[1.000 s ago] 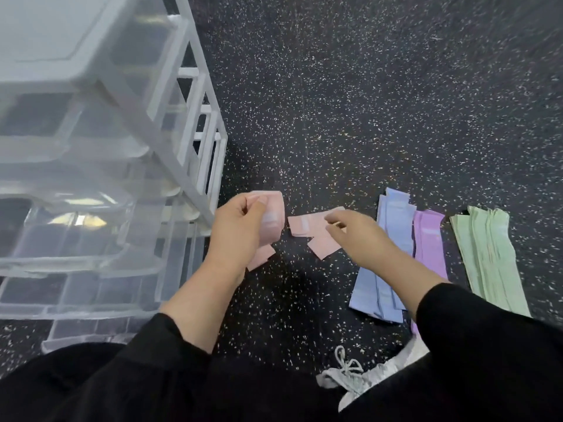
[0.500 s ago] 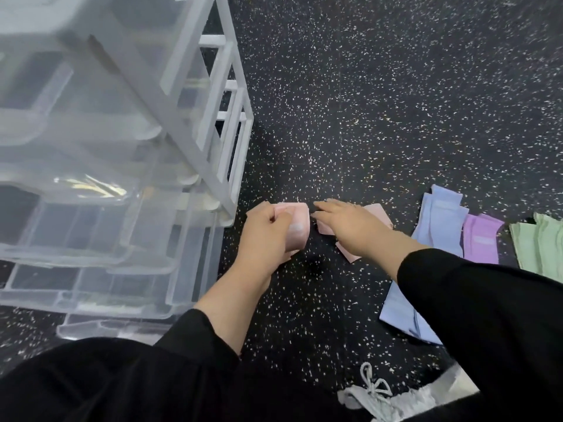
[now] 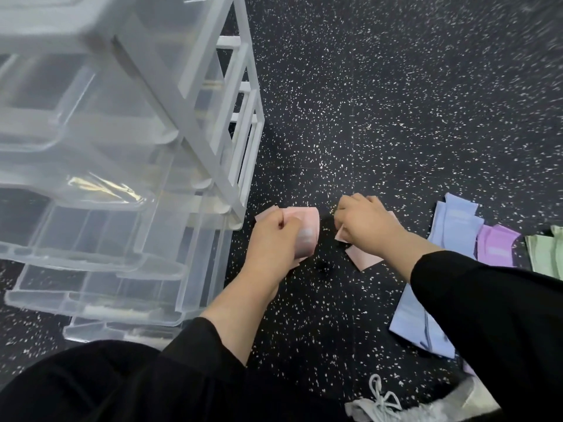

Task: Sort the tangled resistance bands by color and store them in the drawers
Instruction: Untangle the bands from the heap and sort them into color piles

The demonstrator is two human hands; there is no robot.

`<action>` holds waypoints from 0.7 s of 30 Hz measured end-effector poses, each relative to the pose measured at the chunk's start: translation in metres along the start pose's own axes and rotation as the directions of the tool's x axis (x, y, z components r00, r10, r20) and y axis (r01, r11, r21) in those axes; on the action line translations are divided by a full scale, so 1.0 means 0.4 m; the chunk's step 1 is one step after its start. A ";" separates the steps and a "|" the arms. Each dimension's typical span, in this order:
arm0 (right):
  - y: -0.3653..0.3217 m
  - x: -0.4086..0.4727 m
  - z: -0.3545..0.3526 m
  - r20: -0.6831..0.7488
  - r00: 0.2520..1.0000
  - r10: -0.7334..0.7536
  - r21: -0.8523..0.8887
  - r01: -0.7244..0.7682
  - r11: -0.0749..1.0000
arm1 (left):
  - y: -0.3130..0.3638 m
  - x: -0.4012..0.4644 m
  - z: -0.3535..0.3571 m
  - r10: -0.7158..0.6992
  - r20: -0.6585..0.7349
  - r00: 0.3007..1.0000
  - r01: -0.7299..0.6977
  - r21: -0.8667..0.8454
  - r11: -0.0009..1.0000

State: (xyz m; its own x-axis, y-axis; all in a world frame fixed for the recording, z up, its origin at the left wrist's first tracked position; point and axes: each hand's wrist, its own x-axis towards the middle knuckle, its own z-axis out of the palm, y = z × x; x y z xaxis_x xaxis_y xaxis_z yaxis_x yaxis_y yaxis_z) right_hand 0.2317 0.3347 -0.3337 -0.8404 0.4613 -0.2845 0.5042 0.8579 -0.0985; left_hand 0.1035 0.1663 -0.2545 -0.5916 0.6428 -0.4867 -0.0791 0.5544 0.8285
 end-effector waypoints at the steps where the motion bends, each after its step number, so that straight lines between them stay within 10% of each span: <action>1: 0.005 -0.010 -0.021 -0.021 0.999 0.025 0.107 -0.022 0.994 | 0.003 -0.003 0.001 0.013 0.012 1.000 -0.013 -0.006 1.000; 10: -0.034 -0.216 -0.289 -0.238 0.925 0.296 0.661 -0.069 0.747 | 0.113 -0.075 -0.006 0.267 -0.066 0.961 -0.274 -0.157 0.949; 21: -0.238 -0.476 -0.678 -0.373 0.908 0.191 0.638 0.101 0.763 | 0.335 -0.332 -0.099 0.501 0.002 0.866 -0.485 -0.242 0.840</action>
State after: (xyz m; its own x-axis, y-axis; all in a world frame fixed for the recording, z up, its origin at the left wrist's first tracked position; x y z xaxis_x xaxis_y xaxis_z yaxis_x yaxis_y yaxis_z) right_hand 0.2897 0.2267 -0.0115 -0.7408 0.6671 0.0783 0.4266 0.5572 -0.7124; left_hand 0.1397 0.1342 -0.0680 -0.5498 0.8353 -0.0070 0.0267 0.0259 0.9993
